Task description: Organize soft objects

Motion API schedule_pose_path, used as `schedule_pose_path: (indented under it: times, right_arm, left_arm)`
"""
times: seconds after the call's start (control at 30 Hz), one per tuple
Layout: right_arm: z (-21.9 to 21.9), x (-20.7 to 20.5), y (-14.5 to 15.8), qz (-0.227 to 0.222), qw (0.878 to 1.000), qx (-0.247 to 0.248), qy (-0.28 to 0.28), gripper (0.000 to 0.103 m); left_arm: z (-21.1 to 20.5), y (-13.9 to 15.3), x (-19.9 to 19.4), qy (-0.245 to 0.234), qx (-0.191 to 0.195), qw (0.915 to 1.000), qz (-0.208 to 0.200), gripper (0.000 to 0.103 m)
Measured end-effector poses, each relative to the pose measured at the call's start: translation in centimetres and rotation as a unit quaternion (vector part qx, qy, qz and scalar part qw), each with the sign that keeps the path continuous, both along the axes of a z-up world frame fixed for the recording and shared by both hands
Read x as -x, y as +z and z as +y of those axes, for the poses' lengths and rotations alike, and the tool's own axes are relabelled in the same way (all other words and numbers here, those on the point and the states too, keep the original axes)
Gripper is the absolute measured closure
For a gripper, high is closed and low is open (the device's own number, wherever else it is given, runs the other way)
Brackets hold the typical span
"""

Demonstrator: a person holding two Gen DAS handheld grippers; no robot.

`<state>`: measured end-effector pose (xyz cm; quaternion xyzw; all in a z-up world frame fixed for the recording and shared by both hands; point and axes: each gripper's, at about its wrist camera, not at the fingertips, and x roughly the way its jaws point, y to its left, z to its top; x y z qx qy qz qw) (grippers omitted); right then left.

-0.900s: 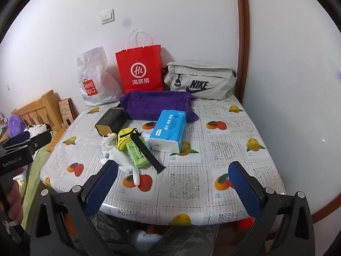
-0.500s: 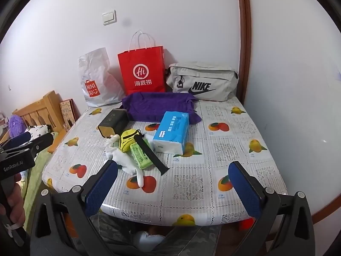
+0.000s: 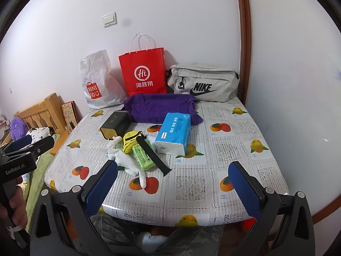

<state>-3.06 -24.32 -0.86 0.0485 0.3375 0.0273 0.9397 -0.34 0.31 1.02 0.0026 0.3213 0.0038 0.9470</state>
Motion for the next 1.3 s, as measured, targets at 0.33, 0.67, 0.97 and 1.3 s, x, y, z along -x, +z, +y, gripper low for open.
schedule_pose_path:
  times: [0.33, 0.67, 0.97, 1.3]
  right_arm:
    - [0.08, 0.11, -0.12, 0.000, 1.000, 0.000, 0.001, 0.001]
    - [0.08, 0.13, -0.08, 0.001, 1.000, 0.001, 0.002, 0.001]
    - [-0.04, 0.30, 0.22, -0.003, 1.000, -0.002, -0.001, 0.001]
    - [-0.05, 0.27, 0.32, -0.004, 1.000, -0.001, 0.000, 0.001]
  left_arm:
    - [0.08, -0.28, 0.14, -0.001, -0.004, 1.0000, -0.001, 0.000]
    - [0.04, -0.31, 0.26, 0.002, -0.005, 1.0000, -0.003, 0.000]
    - [-0.08, 0.01, 0.24, 0.001, -0.012, 0.9999, -0.004, 0.000]
    - [-0.07, -0.01, 0.25, 0.000, -0.011, 0.9999, -0.004, 0.000]
